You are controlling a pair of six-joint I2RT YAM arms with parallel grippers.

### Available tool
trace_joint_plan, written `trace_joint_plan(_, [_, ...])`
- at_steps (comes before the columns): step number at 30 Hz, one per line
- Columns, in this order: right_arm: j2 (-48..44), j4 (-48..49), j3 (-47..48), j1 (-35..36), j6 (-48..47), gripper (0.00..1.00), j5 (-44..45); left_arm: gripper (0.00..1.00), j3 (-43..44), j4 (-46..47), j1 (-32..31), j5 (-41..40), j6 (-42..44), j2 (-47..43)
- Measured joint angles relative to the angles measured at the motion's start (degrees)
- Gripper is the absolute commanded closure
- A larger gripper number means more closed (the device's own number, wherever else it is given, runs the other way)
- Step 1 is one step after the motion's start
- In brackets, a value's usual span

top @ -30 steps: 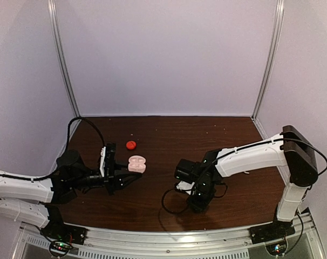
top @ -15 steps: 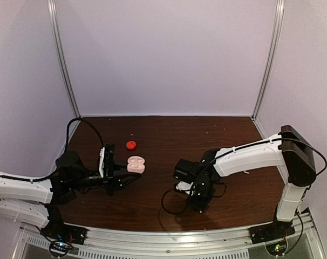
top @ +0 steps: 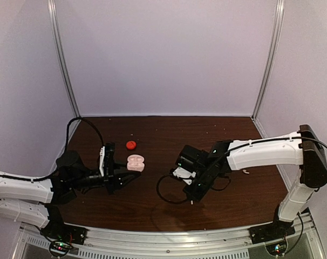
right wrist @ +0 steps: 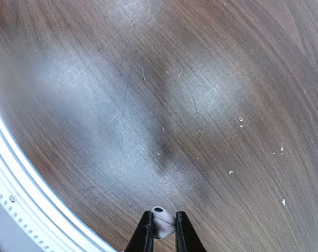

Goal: Insert the wireless bluetooth earbuds into the charging case
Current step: Pick up the left earbud from the center of the board, then insert the left earbud into the left side groove of the charging case.

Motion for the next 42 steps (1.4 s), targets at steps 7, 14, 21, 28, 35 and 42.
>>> trace_joint_plan(7, [-3.8, 2.0, 0.9, 0.0, -0.1, 0.90, 2.1, 1.00, 0.0, 0.9, 0.0, -0.4, -0.5, 1.4])
trace_joint_plan(14, [-16.2, 11.7, 4.6, 0.0, -2.2, 0.89, 2.9, 1.00, 0.0, 3.8, 0.2, 0.0, -0.6, 4.6])
trace_joint_plan(21, [-23.0, 21.7, 7.3, 3.7, -7.1, 0.89, 1.9, 1.00, 0.0, 8.3, 0.4, 4.1, 2.3, 5.7])
trace_joint_plan(28, [-22.0, 27.2, 8.2, 12.9, -14.3, 0.90, 2.4, 1.00, -0.1, 13.6, 0.2, 10.4, 6.4, 8.8])
trace_joint_plan(35, [-19.0, 30.2, 9.4, 18.4, -19.8, 0.90, 4.8, 1.00, -0.1, 15.8, -0.5, 13.7, 8.3, 9.7])
trace_joint_plan(42, [-14.8, 30.5, 10.2, 19.8, -22.7, 0.91, 8.2, 1.00, 0.2, 16.2, -1.7, 13.9, 8.8, 9.7])
